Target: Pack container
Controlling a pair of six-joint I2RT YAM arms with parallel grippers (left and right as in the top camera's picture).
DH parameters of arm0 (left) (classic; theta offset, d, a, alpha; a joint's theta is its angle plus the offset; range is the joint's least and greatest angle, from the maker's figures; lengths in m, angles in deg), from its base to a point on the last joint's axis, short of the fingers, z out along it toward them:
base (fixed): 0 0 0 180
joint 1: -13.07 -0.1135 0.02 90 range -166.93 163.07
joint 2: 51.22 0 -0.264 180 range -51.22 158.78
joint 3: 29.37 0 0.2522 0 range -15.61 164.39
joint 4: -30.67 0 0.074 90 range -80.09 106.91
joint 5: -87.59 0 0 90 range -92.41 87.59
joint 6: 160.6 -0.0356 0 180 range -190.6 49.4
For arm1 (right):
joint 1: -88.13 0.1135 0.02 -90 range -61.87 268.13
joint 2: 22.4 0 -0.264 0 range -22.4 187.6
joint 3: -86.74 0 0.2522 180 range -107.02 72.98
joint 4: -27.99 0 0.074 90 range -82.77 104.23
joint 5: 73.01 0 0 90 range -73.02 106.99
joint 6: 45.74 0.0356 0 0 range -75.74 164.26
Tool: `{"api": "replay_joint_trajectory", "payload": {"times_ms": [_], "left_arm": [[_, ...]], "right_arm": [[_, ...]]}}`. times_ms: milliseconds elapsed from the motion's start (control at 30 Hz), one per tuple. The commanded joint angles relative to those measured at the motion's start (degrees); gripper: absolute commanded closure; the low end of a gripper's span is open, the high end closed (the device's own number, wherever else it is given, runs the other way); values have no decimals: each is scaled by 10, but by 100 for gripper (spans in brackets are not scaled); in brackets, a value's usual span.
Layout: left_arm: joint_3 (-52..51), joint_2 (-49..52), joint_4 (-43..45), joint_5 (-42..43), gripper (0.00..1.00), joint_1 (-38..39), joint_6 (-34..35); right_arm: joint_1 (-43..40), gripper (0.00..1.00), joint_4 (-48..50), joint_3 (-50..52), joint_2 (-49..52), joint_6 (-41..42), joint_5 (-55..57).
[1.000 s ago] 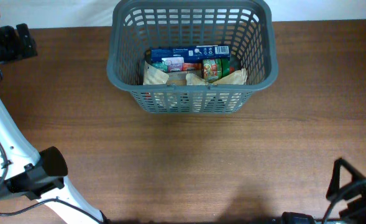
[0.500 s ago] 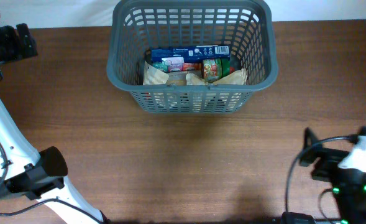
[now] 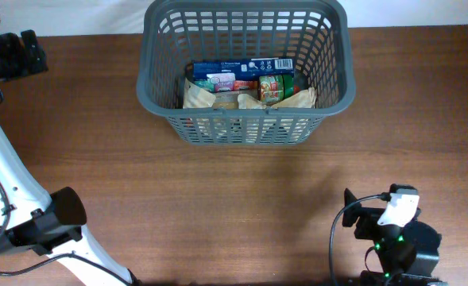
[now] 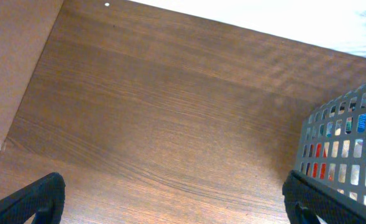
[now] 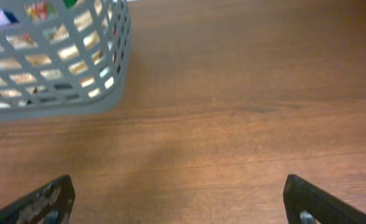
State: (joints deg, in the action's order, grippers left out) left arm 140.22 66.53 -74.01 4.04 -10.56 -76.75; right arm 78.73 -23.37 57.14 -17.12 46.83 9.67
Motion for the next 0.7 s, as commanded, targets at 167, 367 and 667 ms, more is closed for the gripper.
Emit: {"api": "replay_joint_trajectory", "payload": {"times_ms": [167,367,667], "left_arm": [[-2,-1,0,0,1,-1,5],[-2,-1,0,0,1,-1,5],[-2,-1,0,0,1,-1,5]], "right_arm": [[-3,1,6,62,-51,-4,-11],[-3,1,3,66,-51,-4,-10],[-3,1,3,66,-51,-4,-11]]}}
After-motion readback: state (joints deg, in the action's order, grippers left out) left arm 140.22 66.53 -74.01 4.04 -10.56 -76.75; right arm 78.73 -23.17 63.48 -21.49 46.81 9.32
